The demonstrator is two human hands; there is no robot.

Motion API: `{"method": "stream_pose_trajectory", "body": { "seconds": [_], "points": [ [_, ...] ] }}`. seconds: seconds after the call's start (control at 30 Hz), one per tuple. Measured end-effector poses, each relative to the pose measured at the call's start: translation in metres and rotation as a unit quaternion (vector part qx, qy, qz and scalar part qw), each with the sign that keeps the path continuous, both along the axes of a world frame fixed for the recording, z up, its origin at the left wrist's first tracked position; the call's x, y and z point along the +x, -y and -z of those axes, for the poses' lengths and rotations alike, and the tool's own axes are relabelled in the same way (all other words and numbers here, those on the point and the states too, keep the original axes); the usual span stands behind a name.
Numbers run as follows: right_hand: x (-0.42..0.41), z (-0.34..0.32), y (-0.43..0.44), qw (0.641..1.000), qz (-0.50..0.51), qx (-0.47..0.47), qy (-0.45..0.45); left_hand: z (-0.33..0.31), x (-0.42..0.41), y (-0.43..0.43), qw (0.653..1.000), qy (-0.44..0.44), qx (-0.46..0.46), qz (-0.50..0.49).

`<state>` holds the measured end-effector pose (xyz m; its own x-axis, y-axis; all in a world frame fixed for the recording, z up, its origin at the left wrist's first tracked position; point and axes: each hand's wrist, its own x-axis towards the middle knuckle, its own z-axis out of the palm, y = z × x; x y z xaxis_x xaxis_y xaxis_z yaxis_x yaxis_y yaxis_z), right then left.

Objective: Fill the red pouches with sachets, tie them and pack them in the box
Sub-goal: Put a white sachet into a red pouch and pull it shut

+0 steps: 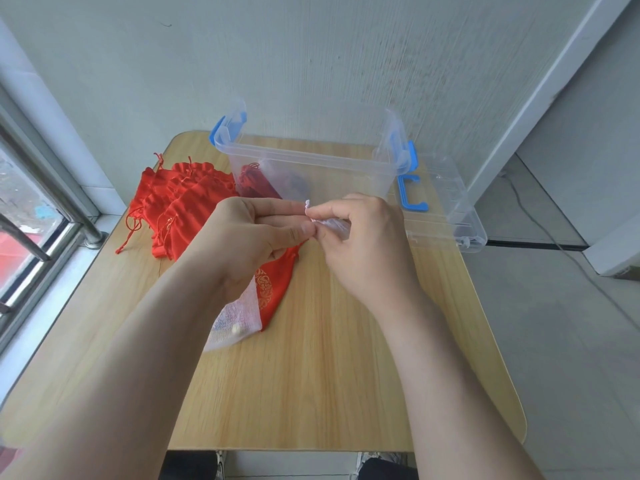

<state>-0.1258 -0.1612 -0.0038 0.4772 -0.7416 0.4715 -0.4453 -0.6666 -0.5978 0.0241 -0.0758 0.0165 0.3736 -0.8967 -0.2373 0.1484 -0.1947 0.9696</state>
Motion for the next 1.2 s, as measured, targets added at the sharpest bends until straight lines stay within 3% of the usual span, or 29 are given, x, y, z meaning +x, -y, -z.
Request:
{"method": "stream_pose_trajectory", "body": {
  "seconds": [0.13,0.3,0.47,0.73,0.93,1.0,1.1,1.2],
  "points": [
    [0.001,0.002,-0.001,0.999,0.015,-0.021,-0.018,0.001,-0.004,0.001,1.000,-0.011,0.012,0.010],
    [0.002,0.003,-0.003,0.998,0.033,-0.051,-0.031,0.001,-0.002,0.003,0.994,-0.101,0.039,0.016],
    [0.002,-0.004,-0.005,0.996,0.064,0.051,0.037,0.000,-0.005,0.004,0.990,-0.139,0.040,0.002],
    [0.003,-0.011,-0.010,0.990,0.085,0.088,0.070,0.003,-0.010,0.004,0.995,0.062,-0.053,-0.056],
    [0.004,-0.011,-0.010,0.989,0.075,0.121,0.028,0.010,-0.012,0.007,0.947,0.286,-0.101,-0.103],
    [0.004,-0.012,-0.009,0.977,0.079,0.196,0.032,0.010,-0.014,0.007,0.938,0.314,-0.104,-0.107],
    [0.004,-0.013,-0.006,0.925,0.065,0.362,0.097,0.011,-0.014,0.009,0.936,0.322,-0.102,-0.094],
    [0.004,-0.011,-0.002,0.881,0.038,0.452,0.137,0.011,-0.014,0.009,0.942,0.315,-0.090,-0.070]
  ]
}}
